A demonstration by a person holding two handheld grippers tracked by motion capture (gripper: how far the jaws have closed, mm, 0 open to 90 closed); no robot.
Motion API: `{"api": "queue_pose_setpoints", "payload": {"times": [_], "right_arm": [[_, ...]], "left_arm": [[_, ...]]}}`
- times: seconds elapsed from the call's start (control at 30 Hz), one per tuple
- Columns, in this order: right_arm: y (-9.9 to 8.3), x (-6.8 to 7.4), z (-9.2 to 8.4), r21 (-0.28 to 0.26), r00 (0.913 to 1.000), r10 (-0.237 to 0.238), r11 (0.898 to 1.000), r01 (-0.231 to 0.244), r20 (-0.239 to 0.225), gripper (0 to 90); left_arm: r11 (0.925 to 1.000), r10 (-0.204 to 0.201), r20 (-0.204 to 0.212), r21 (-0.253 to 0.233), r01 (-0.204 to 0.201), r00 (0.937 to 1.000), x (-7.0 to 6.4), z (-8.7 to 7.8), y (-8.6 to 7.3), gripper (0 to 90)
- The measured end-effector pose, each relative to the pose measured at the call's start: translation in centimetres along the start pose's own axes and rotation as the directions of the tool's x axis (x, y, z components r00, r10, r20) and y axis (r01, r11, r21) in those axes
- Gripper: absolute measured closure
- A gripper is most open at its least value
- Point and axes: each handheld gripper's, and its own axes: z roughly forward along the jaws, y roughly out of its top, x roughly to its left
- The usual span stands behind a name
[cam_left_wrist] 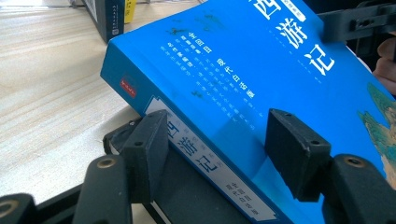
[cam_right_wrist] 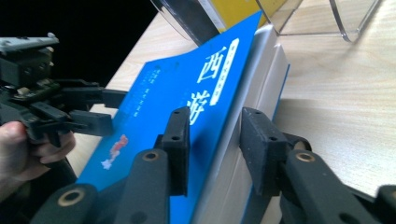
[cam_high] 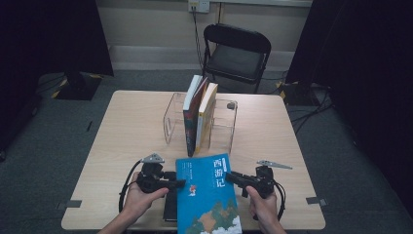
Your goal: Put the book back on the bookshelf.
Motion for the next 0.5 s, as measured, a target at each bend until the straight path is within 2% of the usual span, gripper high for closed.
{"api": "queue_pose_setpoints", "payload": {"times": [0.1,0.13,0.17,0.2,0.23,0.3,0.37,0.4,0.47,0.5], "right_arm": [[-0.1,0.5,-0.6,0.008,0.9974,0.012,1.000,-0.012,-0.071,70.0],[-0.1,0.5,-0.6,0.008,0.9974,0.012,1.000,-0.012,-0.071,70.0],[-0.6,0.5,-0.5,0.046,0.9984,0.006,0.999,-0.003,-0.057,69.4],[-0.6,0.5,-0.5,0.046,0.9984,0.006,0.999,-0.003,-0.057,69.4],[-1.2,0.3,-0.2,0.075,0.9973,0.025,0.997,-0.019,-0.069,67.5],[-1.3,0.3,-0.1,0.074,0.9971,0.028,0.997,-0.022,-0.071,67.5],[-0.9,0.3,0.2,0.076,0.9944,0.036,0.997,-0.028,-0.100,67.5],[-0.9,0.3,0.2,0.076,0.9944,0.036,0.997,-0.028,-0.100,67.5],[-0.8,0.5,0.8,0.095,0.9927,0.034,0.995,-0.023,-0.116,66.2],[-0.5,0.6,1.7,0.112,0.9903,0.028,0.994,-0.013,-0.136,64.1]], "left_arm": [[1.0000,-0.001,0.005,0.002,0.001,1.0000,0.0,0.0,0.0,38.2],[1.0000,-0.002,0.012,0.005,0.002,0.9999,0.0,0.1,-0.1,38.2],[0.9999,-0.011,0.020,0.005,0.011,0.9997,0.0,0.1,-0.2,35.6],[0.9999,-0.011,0.020,0.005,0.011,0.9997,0.0,0.1,-0.2,35.5],[0.9999,-0.009,0.026,0.010,0.009,0.9996,-0.1,0.1,-0.3,35.7],[0.9999,-0.010,0.027,0.010,0.010,0.9996,-0.1,0.1,-0.3,35.8],[0.9998,-0.016,0.033,0.014,0.016,0.9993,0.0,0.1,-0.3,35.4],[0.9998,-0.016,0.033,0.014,0.016,0.9993,0.0,0.1,-0.3,35.1],[0.9997,-0.017,0.033,0.020,0.016,0.9993,0.1,0.1,-0.2,34.5],[0.9997,-0.017,0.032,0.018,0.017,0.9993,0.1,0.1,-0.2,34.4]]}}
